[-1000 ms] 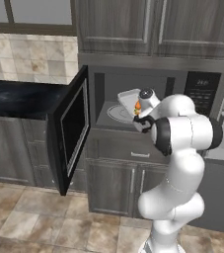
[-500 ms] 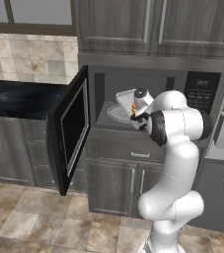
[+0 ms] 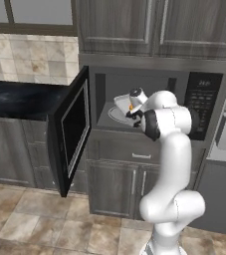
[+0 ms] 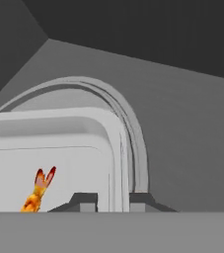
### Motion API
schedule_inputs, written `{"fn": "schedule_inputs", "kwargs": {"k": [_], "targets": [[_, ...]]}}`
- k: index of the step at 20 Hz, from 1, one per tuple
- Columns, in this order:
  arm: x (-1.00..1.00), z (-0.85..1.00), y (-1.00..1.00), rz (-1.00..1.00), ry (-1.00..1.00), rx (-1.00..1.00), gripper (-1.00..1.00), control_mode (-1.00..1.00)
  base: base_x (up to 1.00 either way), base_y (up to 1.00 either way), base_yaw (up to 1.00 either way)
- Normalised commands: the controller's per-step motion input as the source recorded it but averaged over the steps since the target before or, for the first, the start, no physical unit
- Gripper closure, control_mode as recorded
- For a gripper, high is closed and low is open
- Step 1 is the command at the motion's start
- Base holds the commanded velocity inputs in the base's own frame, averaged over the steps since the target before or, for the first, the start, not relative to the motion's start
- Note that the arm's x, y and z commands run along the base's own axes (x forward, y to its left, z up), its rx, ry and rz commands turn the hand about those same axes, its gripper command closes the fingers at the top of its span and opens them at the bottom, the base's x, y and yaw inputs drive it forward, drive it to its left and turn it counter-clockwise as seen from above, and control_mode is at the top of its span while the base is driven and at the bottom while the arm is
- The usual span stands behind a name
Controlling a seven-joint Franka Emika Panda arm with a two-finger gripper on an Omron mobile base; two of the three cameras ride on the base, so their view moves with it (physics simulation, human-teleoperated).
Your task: Place the tupperware containing the shrimp and carrot meal in the microwave. Close the microwave door and press the start button to reheat the meal.
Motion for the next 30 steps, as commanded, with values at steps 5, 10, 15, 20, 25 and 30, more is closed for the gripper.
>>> {"fn": "schedule_inputs", "kwargs": {"k": [5,10,15,20,25,30], "targets": [[0.57,0.0,-0.01,-0.03,0.05,0.0,1.0,-1.0,0.0,0.0,0.0],[0.35,-0.09,0.0,-0.02,0.01,-0.01,-1.0,-1.0,0.0,0.0,0.0],[-0.08,-0.08,0.0,0.0,-0.05,-0.03,-1.0,-1.0,0.0,0.0,0.0],[-0.9,-0.29,0.03,0.0,-0.26,-0.12,-1.0,-1.0,0.0,0.0,0.0],[-1.0,-0.18,0.0,0.0,-0.32,-0.12,-1.0,-1.0,0.0,0.0,0.0],[-1.0,0.37,0.08,0.0,-0.15,-0.03,-1.0,-1.0,0.0,0.0,0.0]]}}
